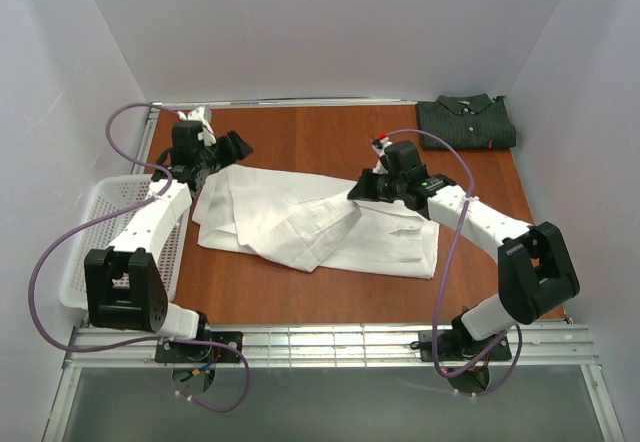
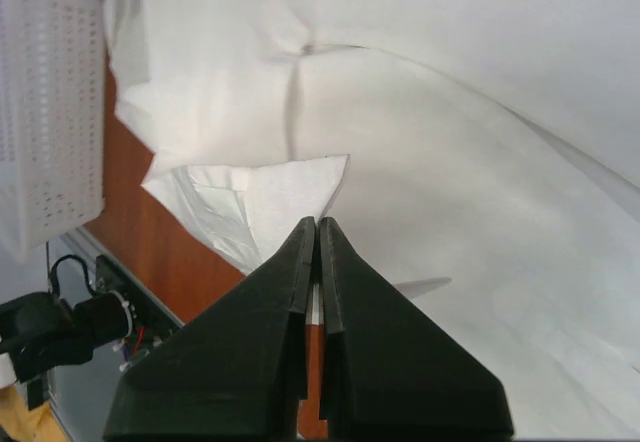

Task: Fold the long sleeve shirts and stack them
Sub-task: Fold the shirt

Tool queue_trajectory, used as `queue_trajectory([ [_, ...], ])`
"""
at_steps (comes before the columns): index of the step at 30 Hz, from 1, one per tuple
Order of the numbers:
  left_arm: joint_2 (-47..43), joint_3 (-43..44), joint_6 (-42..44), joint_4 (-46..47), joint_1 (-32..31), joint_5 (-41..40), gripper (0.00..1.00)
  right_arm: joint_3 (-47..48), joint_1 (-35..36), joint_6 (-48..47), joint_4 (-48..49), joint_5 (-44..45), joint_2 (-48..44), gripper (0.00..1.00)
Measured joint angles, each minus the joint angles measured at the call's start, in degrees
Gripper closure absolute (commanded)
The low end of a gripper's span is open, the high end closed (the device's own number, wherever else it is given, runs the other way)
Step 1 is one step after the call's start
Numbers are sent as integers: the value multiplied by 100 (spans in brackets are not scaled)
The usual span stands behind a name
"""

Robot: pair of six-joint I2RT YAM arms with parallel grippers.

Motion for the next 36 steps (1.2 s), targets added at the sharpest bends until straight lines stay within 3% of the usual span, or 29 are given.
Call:
queue_trajectory([
  [8,240,-1110,155,-142,-35,267,18,-973,-780,205,33,470,-297,99],
  [19,282,-1211,243,15,-50,369,18,-1388,-1836,195,164,682,-393,99],
  [36,315,-1220,256,35,-50,398,18,-1672,-2732,181,212,691,-396,99],
])
